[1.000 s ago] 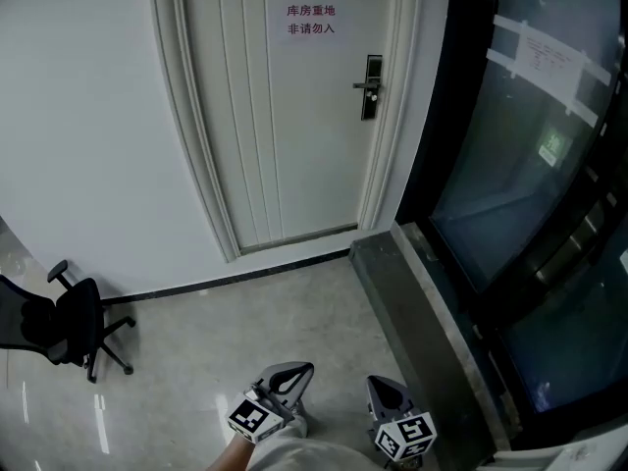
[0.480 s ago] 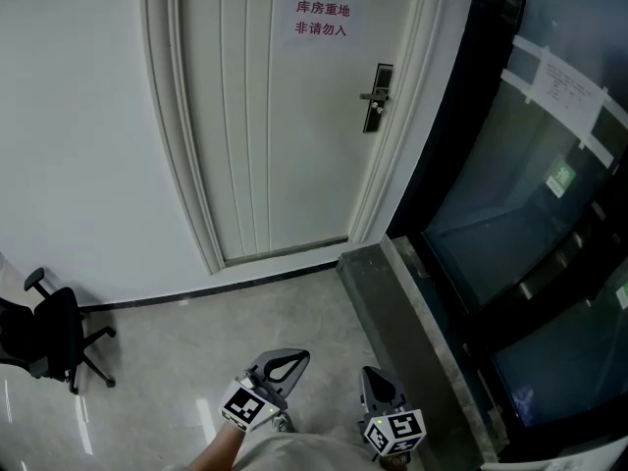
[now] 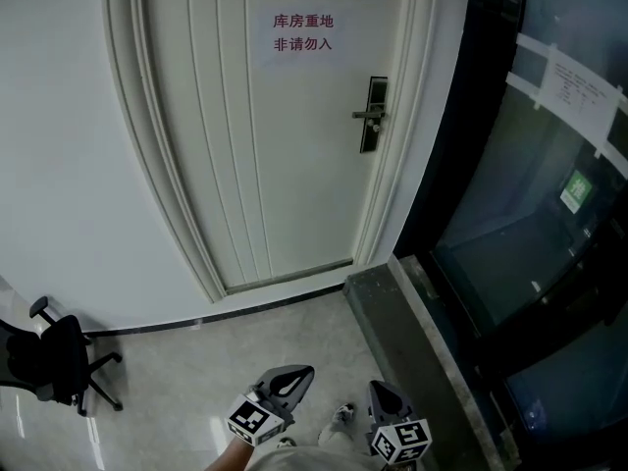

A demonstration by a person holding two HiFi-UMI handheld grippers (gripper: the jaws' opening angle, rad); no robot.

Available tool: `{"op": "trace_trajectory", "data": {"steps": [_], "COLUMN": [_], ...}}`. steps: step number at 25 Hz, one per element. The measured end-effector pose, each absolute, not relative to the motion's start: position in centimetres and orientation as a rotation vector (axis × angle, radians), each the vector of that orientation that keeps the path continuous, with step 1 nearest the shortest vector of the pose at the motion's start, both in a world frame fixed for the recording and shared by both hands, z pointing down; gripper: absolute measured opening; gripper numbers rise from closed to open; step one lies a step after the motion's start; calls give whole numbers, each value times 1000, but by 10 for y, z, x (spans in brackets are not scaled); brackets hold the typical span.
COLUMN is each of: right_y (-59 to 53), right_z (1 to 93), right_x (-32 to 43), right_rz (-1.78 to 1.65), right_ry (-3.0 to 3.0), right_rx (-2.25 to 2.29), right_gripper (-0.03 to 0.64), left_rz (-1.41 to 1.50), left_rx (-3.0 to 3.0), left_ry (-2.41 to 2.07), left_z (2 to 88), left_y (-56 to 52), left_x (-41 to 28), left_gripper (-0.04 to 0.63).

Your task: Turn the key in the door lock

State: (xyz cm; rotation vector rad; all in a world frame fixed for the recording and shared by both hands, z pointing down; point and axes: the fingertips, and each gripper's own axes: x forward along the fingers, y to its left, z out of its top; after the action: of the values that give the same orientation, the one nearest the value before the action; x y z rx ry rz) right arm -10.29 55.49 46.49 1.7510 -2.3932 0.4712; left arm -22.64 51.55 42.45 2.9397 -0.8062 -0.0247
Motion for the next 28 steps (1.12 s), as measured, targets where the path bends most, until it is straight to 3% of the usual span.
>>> {"op": "trace_trajectory", "data": {"steps": [10,19,28], "right_y": [443,374,278], "right_z": [459,460,465], "right_x": [-25,29,34], "right_rz": [440,417,470], "right_ry": [-2519,-2527,-2543], "right_rx": [1604,1536,1523], "right_gripper": [-8,-8,-8], "left_rz": [16,63,37], "left_rx": [2949,2891,2926], "left_ry": [-904,-1049,-930], "left_z": [408,412,420], "left_y": [427,357,270], "left_x": [-139,-102,-76], "left_gripper": [3,3,4]}}
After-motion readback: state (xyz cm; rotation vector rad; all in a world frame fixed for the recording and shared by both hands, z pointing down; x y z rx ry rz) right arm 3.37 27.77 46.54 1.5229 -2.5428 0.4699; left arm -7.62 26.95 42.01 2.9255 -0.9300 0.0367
